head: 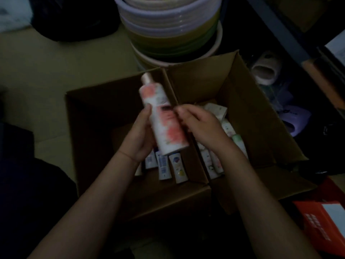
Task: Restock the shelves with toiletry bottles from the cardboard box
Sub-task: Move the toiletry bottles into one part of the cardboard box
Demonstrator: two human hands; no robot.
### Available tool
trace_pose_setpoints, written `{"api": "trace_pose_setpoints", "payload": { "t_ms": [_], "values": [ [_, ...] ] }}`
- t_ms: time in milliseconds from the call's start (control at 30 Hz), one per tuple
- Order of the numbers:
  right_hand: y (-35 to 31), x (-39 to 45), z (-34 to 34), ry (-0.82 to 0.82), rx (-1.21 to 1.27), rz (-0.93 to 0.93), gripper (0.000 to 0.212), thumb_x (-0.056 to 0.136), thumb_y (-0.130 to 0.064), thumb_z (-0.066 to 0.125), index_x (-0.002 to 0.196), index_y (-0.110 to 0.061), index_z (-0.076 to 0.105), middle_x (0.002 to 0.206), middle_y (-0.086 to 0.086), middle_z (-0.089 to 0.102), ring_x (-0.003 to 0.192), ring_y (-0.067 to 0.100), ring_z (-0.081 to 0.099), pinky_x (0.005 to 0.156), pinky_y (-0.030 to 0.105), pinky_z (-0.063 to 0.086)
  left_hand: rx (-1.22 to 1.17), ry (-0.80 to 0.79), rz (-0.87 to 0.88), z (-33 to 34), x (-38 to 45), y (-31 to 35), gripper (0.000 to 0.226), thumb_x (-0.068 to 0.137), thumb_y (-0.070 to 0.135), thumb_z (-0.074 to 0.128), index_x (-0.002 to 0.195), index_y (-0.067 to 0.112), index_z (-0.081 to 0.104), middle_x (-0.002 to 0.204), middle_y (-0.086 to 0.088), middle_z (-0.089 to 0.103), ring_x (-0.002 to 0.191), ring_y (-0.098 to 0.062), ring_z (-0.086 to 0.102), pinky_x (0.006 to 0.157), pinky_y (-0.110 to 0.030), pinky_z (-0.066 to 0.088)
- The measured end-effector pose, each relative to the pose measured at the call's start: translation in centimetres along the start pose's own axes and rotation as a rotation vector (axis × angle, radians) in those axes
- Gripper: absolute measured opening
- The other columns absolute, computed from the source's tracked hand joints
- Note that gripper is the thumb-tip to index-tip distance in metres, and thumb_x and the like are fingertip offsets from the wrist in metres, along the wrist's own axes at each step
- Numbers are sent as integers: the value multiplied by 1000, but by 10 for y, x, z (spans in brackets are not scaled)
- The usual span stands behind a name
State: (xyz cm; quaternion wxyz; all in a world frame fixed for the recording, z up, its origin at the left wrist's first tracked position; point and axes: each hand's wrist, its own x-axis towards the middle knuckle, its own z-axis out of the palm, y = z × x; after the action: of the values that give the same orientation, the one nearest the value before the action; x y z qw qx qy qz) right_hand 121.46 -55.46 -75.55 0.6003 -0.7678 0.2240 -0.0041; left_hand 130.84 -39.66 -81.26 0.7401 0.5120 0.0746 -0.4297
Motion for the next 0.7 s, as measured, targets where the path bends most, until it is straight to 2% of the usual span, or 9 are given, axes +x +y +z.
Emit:
{"api": "trace_pose_setpoints", "payload": {
  "t_ms": [33, 100, 200, 300, 400, 467, 567, 633, 700],
  "values": [
    [3, 4, 6, 71, -113, -52, 20, 98, -35, 55, 108, -25, 69, 104, -4, 64, 95, 1, 60, 78, 15, 44, -22, 44, -21, -13, 2, -1, 70, 79, 43, 72, 138, 13, 47, 121, -15, 65, 106, -29, 66, 91, -48, 55],
    [17, 14, 12, 155, -368, -40, 36, 96, -38, 56, 127, -20, 57, 126, 6, 52, 118, 15, 50, 90, 23, 38, -33, 175, -87, -39, 6, -11, 74, 76, 28, 79, 140, 13, 45, 126, -20, 64, 106, -33, 67, 85, -50, 56],
    [41, 24, 25, 18, -424, 225, 75, 91, -44, 60, 150, -20, 22, 147, 12, 39, 132, 28, 43, 103, 39, 42, 47, 344, -207, -68, 9, -30, 63, 82, 27, 78, 137, 16, 49, 125, -20, 65, 108, -37, 67, 87, -57, 55],
    [61, 28, 38, 34, -490, 245, 60, 98, -26, 53, 149, -15, 23, 131, 16, 56, 115, 34, 58, 93, 43, 51, 92, 441, -304, -78, 10, -48, 55, 88, 21, 70, 138, 19, 47, 127, -15, 62, 107, -34, 64, 74, -50, 57],
    [61, 29, 41, 76, -557, 232, 50, 100, -23, 47, 146, -11, 29, 126, 18, 59, 112, 35, 59, 92, 44, 51, 169, 589, -249, -76, 15, -61, 47, 98, 17, 56, 143, 23, 43, 121, -10, 57, 100, -26, 59, 63, -36, 50],
    [56, 28, 42, 48, -583, 238, 47, 102, -28, 44, 144, -10, 32, 129, 18, 57, 116, 36, 56, 93, 39, 46, 223, 565, -182, -65, 19, -60, 43, 100, 20, 52, 142, 18, 45, 117, -10, 60, 95, -21, 60, 67, -31, 49],
    [54, 27, 32, -37, -433, 290, 53, 102, -51, 33, 141, -16, 40, 136, 13, 54, 125, 32, 51, 96, 34, 37, 259, 391, -67, -15, 24, -50, 43, 100, 30, 51, 140, 14, 49, 133, -15, 57, 94, -14, 61, 82, -32, 51],
    [60, 29, 17, -16, -197, 350, 65, 94, -67, 26, 133, -23, 54, 133, 9, 59, 124, 29, 54, 104, 38, 39, 362, 295, -7, 24, 26, -45, 63, 94, 46, 56, 148, 21, 39, 143, -8, 50, 113, -17, 57, 98, -39, 48],
    [79, 31, -3, 107, -80, 440, 61, 95, -65, 30, 114, -19, 65, 120, 13, 66, 111, 30, 61, 99, 45, 47, 535, 257, 58, 60, 25, -47, 78, 91, 50, 60, 155, 25, 24, 147, 1, 40, 129, -17, 43, 109, -36, 37]
  ]
}}
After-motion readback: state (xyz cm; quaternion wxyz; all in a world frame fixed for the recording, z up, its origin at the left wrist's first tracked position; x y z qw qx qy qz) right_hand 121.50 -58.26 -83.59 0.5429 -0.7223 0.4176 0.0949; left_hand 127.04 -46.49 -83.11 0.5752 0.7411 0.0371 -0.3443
